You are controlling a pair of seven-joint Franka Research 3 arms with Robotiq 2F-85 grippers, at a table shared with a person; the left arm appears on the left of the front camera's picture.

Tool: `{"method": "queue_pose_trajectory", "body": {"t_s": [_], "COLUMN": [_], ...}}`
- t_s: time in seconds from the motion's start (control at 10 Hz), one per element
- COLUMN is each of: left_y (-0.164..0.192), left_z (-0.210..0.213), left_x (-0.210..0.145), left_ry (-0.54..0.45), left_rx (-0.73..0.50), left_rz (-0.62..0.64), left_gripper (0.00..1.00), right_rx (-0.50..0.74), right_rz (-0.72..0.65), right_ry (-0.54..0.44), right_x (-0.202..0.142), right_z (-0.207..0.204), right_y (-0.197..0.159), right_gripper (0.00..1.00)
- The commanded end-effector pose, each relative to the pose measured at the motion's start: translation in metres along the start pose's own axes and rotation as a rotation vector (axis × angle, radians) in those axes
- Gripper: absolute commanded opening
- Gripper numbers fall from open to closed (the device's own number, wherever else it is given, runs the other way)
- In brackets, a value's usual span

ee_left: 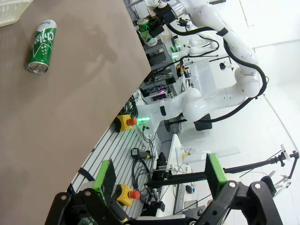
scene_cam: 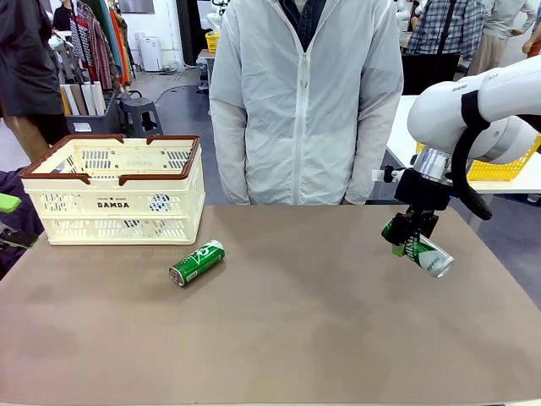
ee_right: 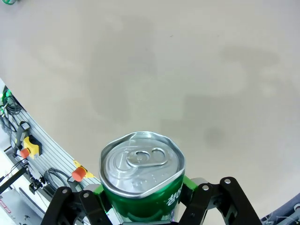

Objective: Place the drinks into the Shopping basket.
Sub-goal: Pick up one drink and place it into the Shopping basket.

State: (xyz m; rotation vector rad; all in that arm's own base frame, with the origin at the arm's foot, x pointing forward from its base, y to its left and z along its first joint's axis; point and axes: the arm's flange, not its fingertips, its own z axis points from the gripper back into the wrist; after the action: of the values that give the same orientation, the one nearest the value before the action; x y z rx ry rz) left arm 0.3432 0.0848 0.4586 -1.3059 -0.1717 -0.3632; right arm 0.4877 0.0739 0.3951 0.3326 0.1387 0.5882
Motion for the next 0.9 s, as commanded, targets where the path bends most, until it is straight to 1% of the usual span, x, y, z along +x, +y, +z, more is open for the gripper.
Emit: {"method": "queue_pose_trajectory", "body": {"t_s": [0.0,0.1,0.2,0.4,0.5,0.6,0.7,0.8], "left_y": [-0.003,-0.003,-0.003,-0.003,-0.003,-0.003,-0.003,-0.003], "left_z": [0.001,0.001,0.001,0.001,0.001,0.001,0.001,0.001], "left_x": [-0.002,-0.002,-0.002,-0.002,-0.002,-0.002,-0.002,-0.002], "left_ry": [0.006,0.006,0.006,0.006,0.006,0.006,0.006,0.006], "left_rx": [-0.002,-0.002,-0.002,-0.002,-0.002,-0.002,-0.002,-0.002], "left_rz": [0.008,0.008,0.008,0.008,0.008,0.008,0.008,0.008], "left_gripper": [1.0,1.0,1.0,1.0,1.0,1.0,1.0,1.0], "right_rx": [-0.016,0.006,-0.003,0.033,0.041,0.013,-0.003,0.02], "right_rz": [-0.03,-0.118,-0.182,-0.24,-0.28,-0.303,-0.296,-0.304], "right_ry": [-0.038,-0.051,-0.062,-0.049,-0.061,-0.083,-0.103,-0.102], "right_x": [0.005,0.012,0.021,0.047,0.062,0.075,0.094,0.107], "right_z": [0.009,0.009,0.004,-0.016,-0.034,-0.054,-0.083,-0.099], "right_y": [0.042,0.068,0.093,0.146,0.178,0.204,0.229,0.239], "right_gripper": [0.0,0.0,0.0,0.0,0.0,0.0,0.0,0.0]}}
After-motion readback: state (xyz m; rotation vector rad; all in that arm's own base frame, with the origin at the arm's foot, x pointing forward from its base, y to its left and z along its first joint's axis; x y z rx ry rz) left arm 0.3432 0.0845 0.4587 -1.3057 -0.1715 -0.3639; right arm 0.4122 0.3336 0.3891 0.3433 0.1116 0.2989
